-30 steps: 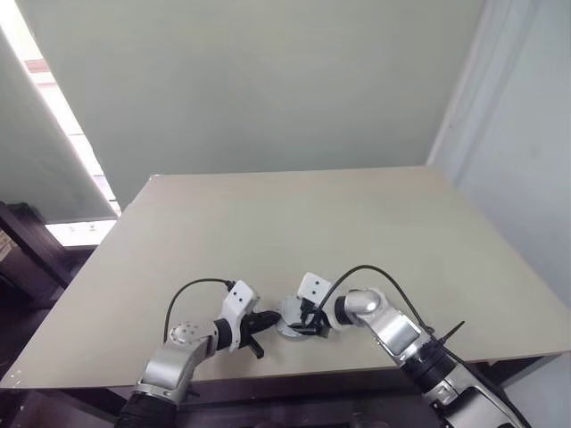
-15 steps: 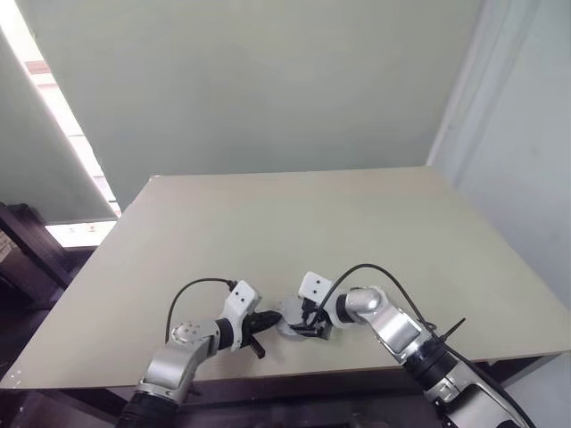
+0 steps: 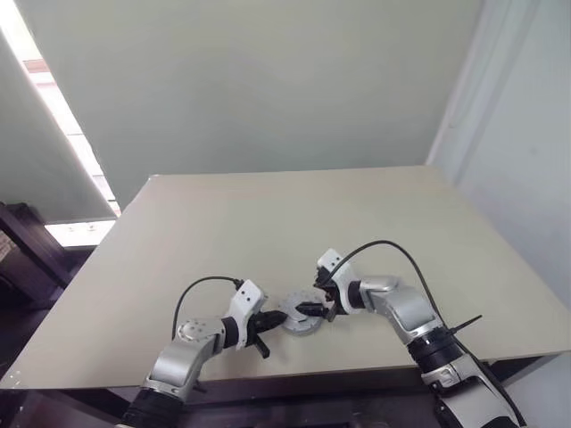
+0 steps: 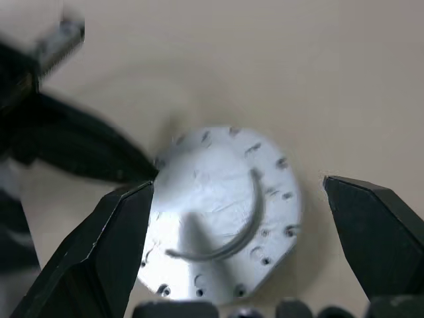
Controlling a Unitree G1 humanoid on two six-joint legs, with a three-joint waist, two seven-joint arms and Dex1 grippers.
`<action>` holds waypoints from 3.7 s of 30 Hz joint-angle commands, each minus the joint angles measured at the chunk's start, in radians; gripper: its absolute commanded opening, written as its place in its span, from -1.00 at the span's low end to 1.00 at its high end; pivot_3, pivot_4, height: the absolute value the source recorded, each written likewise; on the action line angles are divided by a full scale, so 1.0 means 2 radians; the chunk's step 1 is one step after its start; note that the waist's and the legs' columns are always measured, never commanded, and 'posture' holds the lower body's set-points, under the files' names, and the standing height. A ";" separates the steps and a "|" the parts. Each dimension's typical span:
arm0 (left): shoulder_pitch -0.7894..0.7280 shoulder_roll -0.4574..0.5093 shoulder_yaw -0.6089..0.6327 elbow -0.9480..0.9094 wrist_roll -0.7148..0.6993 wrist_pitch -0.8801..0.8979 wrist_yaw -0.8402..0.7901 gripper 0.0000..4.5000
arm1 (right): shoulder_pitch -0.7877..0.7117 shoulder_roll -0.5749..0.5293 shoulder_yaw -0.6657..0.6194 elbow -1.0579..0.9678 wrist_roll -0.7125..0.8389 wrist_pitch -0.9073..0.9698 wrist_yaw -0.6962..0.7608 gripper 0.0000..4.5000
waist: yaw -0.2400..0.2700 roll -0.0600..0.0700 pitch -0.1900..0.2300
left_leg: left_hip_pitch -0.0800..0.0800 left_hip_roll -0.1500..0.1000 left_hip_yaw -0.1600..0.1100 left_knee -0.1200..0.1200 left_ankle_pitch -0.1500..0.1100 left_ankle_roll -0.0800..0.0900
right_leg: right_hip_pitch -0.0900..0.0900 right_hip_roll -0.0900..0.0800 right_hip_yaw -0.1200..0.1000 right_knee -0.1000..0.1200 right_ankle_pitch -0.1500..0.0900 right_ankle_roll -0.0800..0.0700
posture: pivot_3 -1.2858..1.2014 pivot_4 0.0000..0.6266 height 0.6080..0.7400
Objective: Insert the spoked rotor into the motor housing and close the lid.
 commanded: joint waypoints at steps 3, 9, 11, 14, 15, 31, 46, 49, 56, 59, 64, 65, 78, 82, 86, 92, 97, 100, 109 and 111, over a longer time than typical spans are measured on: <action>0.003 0.001 -0.013 0.014 0.012 0.005 0.000 -1.00 | -0.009 -0.005 -0.010 -0.033 0.024 0.031 0.000 1.00 | 0.000 0.000 0.000 | 0.000 0.000 0.000 -0.001 0.000 0.000 | 0.000 0.000 0.000 0.000 0.000 0.000 | 0.03 -1.00 1.00; 0.003 0.000 -0.014 0.013 0.013 0.005 0.000 -1.00 | -0.020 -0.002 -0.022 -0.021 0.037 0.084 -0.021 1.00 | 0.000 0.000 0.000 | 0.000 0.000 0.000 0.000 0.000 0.000 | -0.001 0.000 0.000 0.000 0.000 0.000 | 0.03 -1.00 1.00; 0.002 0.001 -0.014 0.015 0.013 0.003 0.000 -1.00 | -0.026 -0.002 -0.040 -0.008 0.052 0.108 -0.021 1.00 | 0.000 0.000 0.000 | 0.000 0.000 0.000 0.000 0.000 0.000 | -0.001 0.000 0.000 0.000 0.000 0.000 | 0.03 -1.00 1.00; 0.001 0.001 -0.015 0.016 0.014 0.002 -0.001 -1.00 | -0.032 -0.004 -0.066 0.015 0.076 0.140 -0.018 1.00 | 0.000 0.000 0.000 | -0.001 0.000 0.000 0.000 0.000 0.000 | -0.002 0.000 0.000 0.000 0.000 0.000 | 0.03 -1.00 1.00; 0.001 0.001 -0.015 0.016 0.014 0.002 -0.002 -1.00 | -0.035 -0.005 -0.073 0.025 0.084 0.149 -0.014 1.00 | 0.000 0.000 0.000 | -0.001 0.000 0.000 -0.001 0.000 0.000 | -0.002 0.000 0.000 0.000 0.000 0.000 | 0.03 -1.00 1.00; 0.010 0.008 -0.012 0.001 0.011 0.007 -0.003 -1.00 | -0.073 0.041 -0.210 0.242 0.157 0.141 -0.035 1.00 | -0.002 0.000 0.000 | -0.002 0.000 0.001 -0.001 0.000 0.000 | -0.002 0.000 0.001 0.000 0.000 0.000 | 0.03 -1.00 1.00; 0.021 0.018 -0.005 -0.017 0.007 0.017 0.001 -1.00 | -0.080 0.089 -0.188 0.283 0.158 0.151 -0.007 1.00 | -0.014 0.000 0.000 | 0.000 0.001 0.002 -0.003 0.000 0.000 | -0.002 0.001 0.002 0.000 0.000 0.000 | 0.03 -1.00 1.00; 0.021 0.017 -0.005 -0.018 0.007 0.018 0.002 -1.00 | -0.079 0.093 -0.169 0.274 0.157 0.161 0.001 1.00 | -0.014 0.000 0.000 | 0.000 0.001 0.002 -0.003 0.000 0.000 | -0.002 0.001 0.002 0.000 0.000 0.000 | 0.03 -1.00 1.00; 0.022 0.014 -0.006 -0.018 0.008 0.019 0.003 -1.00 | -0.071 0.097 -0.134 0.253 0.151 0.184 0.016 1.00 | -0.014 0.000 0.000 | 0.000 0.001 0.002 -0.004 0.000 0.000 | -0.003 0.001 0.002 0.000 0.000 0.000 | 0.03 -1.00 1.00; 0.022 0.013 -0.006 -0.018 0.008 0.019 0.003 -1.00 | -0.065 0.099 -0.123 0.242 0.150 0.192 0.020 1.00 | -0.014 0.000 0.000 | 0.000 0.001 0.002 -0.004 0.000 0.000 | -0.003 0.001 0.002 0.000 0.000 0.000 | 0.03 -1.00 1.00; 0.022 0.011 -0.006 -0.019 0.009 0.020 0.003 -1.00 | -0.057 0.109 -0.112 0.229 0.151 0.203 0.018 1.00 | -0.014 0.000 0.000 | 0.000 0.001 0.002 -0.004 0.000 0.000 | -0.003 0.001 0.002 0.000 0.000 0.000 | 0.03 -1.00 1.00; 0.022 0.010 -0.006 -0.018 0.009 0.020 0.003 -1.00 | -0.057 0.112 -0.113 0.228 0.151 0.204 0.016 1.00 | -0.014 0.000 0.000 | 0.000 0.001 0.002 -0.004 0.000 0.000 | -0.003 0.001 0.002 0.000 0.000 0.000 | 0.03 -1.00 1.00; 0.020 0.005 -0.004 -0.014 0.013 0.017 0.003 -1.00 | -0.062 0.127 -0.133 0.237 0.147 0.201 -0.010 -0.03 | -0.013 0.001 0.000 | 0.000 0.000 0.002 -0.004 0.000 0.000 | -0.003 0.001 0.002 0.000 0.000 0.000 | 0.03 -1.00 1.00; 0.019 0.004 -0.004 -0.012 0.015 0.016 0.002 -1.00 | -0.062 0.131 -0.148 0.241 0.149 0.197 -0.023 -0.05 | -0.013 0.001 0.000 | 0.000 0.000 0.001 -0.003 0.000 0.000 | -0.003 0.001 0.002 0.000 0.000 0.000 | 0.03 -1.00 1.00; 0.018 0.002 -0.004 -0.012 0.016 0.014 0.001 -1.00 | -0.062 0.133 -0.157 0.243 0.148 0.193 -0.031 -0.05 | -0.013 0.001 0.000 | 0.001 0.000 0.001 -0.004 0.000 0.000 | -0.003 0.001 0.002 0.000 0.000 0.000 | 0.03 -1.00 1.00; 0.020 0.000 -0.002 -0.013 0.017 0.012 0.000 -1.00 | -0.057 0.134 -0.163 0.236 0.148 0.183 -0.031 -0.05 | -0.013 0.001 0.000 | 0.001 0.000 0.001 -0.003 0.000 0.000 | -0.003 0.001 0.002 0.000 0.000 0.000 | 0.03 -1.00 1.00; 0.021 -0.006 0.009 -0.008 0.016 0.006 0.009 -1.00 | -0.053 0.134 -0.158 0.233 0.144 0.171 -0.030 -0.05 | -0.013 0.001 0.000 | 0.001 0.000 0.001 -0.003 0.000 0.000 | -0.003 0.001 0.002 0.000 0.000 0.000 | 0.03 -1.00 1.00; 0.021 0.000 0.016 -0.012 0.005 0.034 -0.001 -0.92 | -0.052 0.134 -0.160 0.233 0.145 0.169 -0.032 -0.05 | -0.013 0.001 0.000 | 0.000 0.000 0.001 -0.003 0.000 0.000 | -0.003 0.001 0.002 0.000 0.000 0.000 | 0.03 -1.00 1.00; 0.030 0.019 0.051 -0.033 -0.022 0.080 -0.007 0.31 | -0.052 0.135 -0.175 0.240 0.152 0.168 -0.043 -0.05 | -0.018 0.001 0.000 | 0.000 0.000 0.001 -0.004 0.000 0.000 | -0.004 0.001 0.002 0.000 0.000 0.000 | 0.03 -1.00 1.00; 0.031 0.018 0.084 -0.036 -0.043 0.094 0.001 0.63 | -0.051 0.136 -0.184 0.244 0.156 0.170 -0.043 -0.05 | -0.020 0.001 0.000 | 0.000 0.000 0.001 -0.005 0.000 0.000 | -0.004 0.001 0.002 0.000 0.000 0.001 | 0.03 -1.00 1.00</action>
